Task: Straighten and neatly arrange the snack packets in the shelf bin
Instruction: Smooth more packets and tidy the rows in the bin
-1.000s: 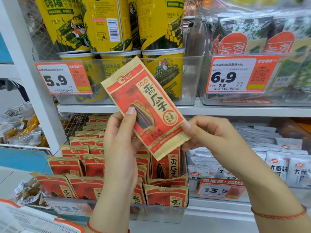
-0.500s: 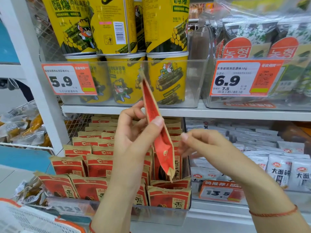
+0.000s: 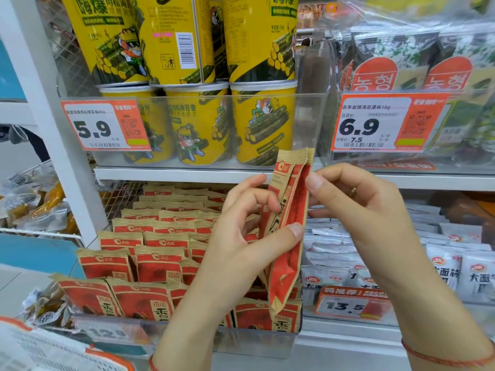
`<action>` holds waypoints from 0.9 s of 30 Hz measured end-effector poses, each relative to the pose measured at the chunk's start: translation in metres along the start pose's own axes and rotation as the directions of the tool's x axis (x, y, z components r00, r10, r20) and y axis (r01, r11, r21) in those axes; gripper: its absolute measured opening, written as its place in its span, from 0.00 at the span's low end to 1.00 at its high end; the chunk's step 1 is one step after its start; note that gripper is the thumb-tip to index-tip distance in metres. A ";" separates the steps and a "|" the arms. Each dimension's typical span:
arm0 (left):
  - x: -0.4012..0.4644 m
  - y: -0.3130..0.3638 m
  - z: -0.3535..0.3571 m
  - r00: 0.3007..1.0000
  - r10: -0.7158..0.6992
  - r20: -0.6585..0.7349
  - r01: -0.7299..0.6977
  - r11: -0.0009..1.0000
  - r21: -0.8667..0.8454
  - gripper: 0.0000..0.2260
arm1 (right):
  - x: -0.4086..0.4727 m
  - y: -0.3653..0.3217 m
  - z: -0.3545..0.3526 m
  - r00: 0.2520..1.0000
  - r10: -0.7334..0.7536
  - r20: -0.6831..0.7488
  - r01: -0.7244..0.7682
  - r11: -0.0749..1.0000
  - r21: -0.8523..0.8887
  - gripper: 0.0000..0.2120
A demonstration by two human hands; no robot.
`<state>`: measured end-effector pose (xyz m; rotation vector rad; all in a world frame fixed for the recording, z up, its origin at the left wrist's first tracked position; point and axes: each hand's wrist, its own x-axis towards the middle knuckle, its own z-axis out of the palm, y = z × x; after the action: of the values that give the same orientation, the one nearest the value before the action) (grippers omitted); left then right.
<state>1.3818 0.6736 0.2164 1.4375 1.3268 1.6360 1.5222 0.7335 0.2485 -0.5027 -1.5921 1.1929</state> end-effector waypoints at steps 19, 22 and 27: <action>0.000 0.010 -0.009 0.952 0.119 -0.283 -0.177 0.966 -0.190 0.15 | 0.000 0.008 -0.008 0.965 0.093 0.244 -0.069 0.992 -0.103 0.09; 0.005 0.007 -0.014 0.905 0.020 -0.425 -0.153 0.947 -0.282 0.20 | 0.000 0.013 -0.008 0.903 0.228 0.365 -0.157 0.964 -0.214 0.10; 0.008 0.000 -0.015 0.838 -0.061 -0.542 -0.121 0.948 -0.294 0.17 | -0.002 0.014 -0.003 0.869 0.289 0.401 -0.177 0.940 -0.292 0.12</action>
<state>1.3652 0.6765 0.2204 0.8249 1.2408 2.2717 1.5227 0.7392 0.2349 -0.6332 -2.1355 1.3652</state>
